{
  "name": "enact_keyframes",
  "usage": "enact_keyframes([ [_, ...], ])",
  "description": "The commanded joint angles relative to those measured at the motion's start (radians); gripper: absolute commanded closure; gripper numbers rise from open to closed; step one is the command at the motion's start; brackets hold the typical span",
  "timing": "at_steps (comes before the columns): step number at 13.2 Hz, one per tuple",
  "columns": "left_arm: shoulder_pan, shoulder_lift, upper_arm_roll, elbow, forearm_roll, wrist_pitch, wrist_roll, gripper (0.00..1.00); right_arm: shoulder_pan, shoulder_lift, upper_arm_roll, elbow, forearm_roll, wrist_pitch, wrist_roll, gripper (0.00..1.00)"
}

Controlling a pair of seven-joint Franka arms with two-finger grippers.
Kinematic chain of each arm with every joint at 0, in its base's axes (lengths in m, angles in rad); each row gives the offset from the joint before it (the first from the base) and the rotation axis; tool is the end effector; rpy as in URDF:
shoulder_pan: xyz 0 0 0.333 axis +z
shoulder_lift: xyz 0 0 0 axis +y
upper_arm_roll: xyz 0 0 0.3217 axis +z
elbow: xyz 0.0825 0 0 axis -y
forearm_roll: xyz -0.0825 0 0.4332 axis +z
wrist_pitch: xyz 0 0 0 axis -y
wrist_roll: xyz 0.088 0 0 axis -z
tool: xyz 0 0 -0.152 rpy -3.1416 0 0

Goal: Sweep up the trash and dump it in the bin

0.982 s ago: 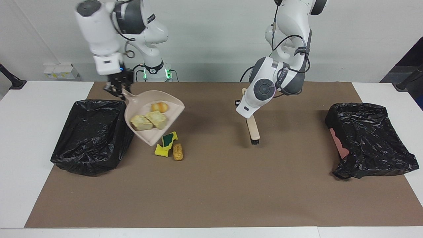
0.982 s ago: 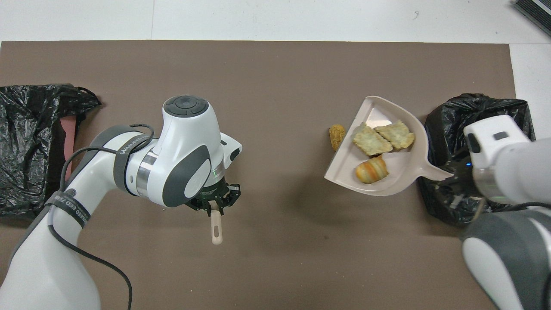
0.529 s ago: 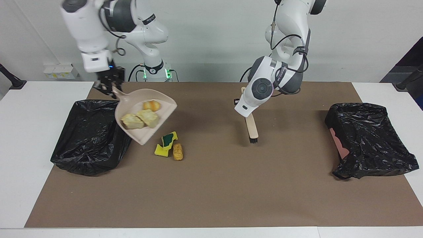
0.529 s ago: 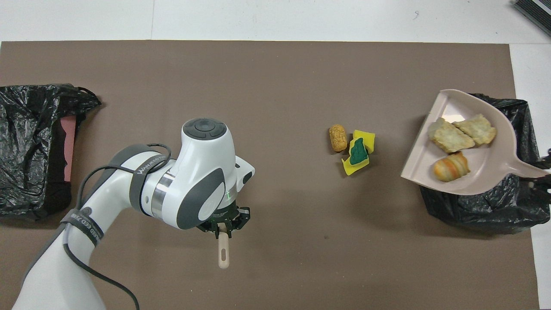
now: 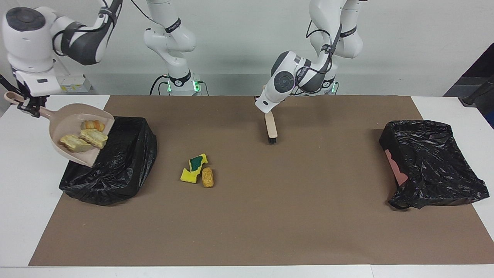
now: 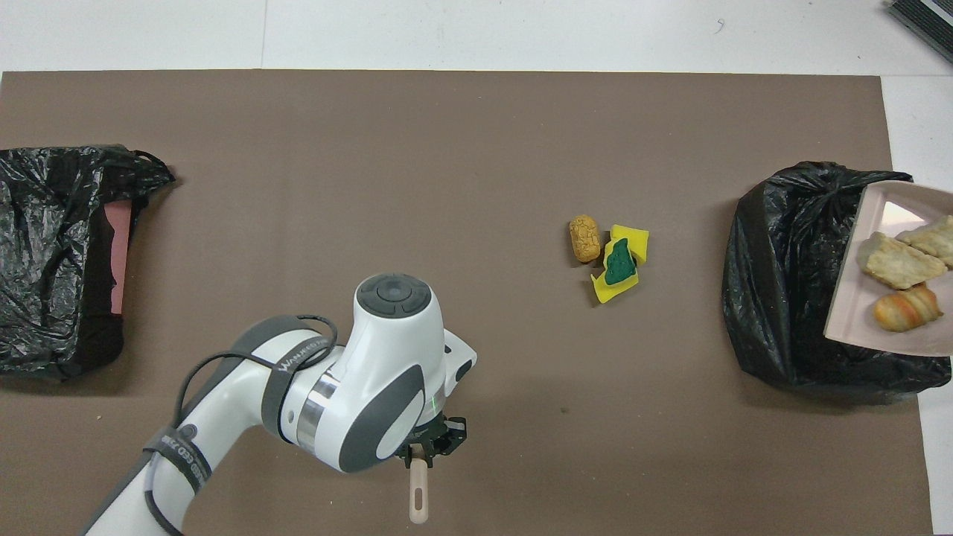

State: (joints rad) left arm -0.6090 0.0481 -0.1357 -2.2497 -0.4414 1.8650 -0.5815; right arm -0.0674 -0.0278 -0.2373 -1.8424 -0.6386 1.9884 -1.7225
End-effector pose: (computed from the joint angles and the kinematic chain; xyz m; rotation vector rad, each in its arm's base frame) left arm 0.3328 -0.3770 0.2583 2.9643 0.0877 -0.8810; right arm 0.5839 -0.2494 0.5167 1.7995 1.9132 -0.5675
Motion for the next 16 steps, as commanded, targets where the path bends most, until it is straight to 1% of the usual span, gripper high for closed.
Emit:
enact_keyframes([
  [1,0.002,-0.05,0.004,-0.082,-0.054,0.054,0.0,1.0,0.02,-0.018,0.001,-0.046,-0.128,0.047,-0.04,1.0],
  [2,0.002,-0.05,0.004,-0.08,-0.053,0.046,-0.001,0.38,0.04,-0.018,0.001,-0.044,-0.168,0.047,-0.052,1.0],
  [3,0.0,-0.045,0.005,-0.067,-0.053,0.04,-0.009,0.0,0.043,-0.018,0.001,-0.044,-0.193,0.037,-0.052,1.0],
  [5,0.015,-0.048,0.013,-0.038,-0.053,0.04,-0.005,0.0,0.063,-0.018,0.001,-0.031,-0.229,0.012,-0.04,1.0],
  [7,0.104,-0.042,0.019,0.033,-0.045,-0.007,-0.005,0.0,0.064,-0.043,0.009,-0.006,-0.236,-0.043,-0.026,1.0],
  [9,0.173,-0.033,0.019,0.105,-0.007,-0.035,0.018,0.0,0.064,-0.09,0.062,0.012,-0.227,-0.126,0.027,1.0],
  [10,0.19,-0.03,0.019,0.139,0.034,-0.027,0.032,0.0,0.064,-0.104,0.102,0.028,-0.219,-0.185,0.079,1.0],
  [11,0.199,-0.019,0.019,0.194,0.082,-0.029,0.038,0.0,0.063,-0.121,0.151,0.047,-0.204,-0.242,0.148,1.0],
  [12,0.221,-0.004,0.021,0.24,0.142,-0.029,0.038,0.0,0.063,-0.127,0.203,0.061,-0.17,-0.284,0.232,1.0],
  [13,0.245,-0.002,0.021,0.272,0.192,-0.029,0.038,0.0,0.063,-0.127,0.234,0.084,-0.111,-0.334,0.323,1.0],
  [14,0.268,-0.004,0.021,0.298,0.243,-0.027,0.04,0.0,0.063,-0.127,0.248,0.091,-0.045,-0.368,0.418,1.0],
  [16,0.337,-0.005,0.021,0.361,0.312,-0.033,0.049,0.0,0.063,-0.136,0.251,0.083,0.09,-0.405,0.559,1.0],
])
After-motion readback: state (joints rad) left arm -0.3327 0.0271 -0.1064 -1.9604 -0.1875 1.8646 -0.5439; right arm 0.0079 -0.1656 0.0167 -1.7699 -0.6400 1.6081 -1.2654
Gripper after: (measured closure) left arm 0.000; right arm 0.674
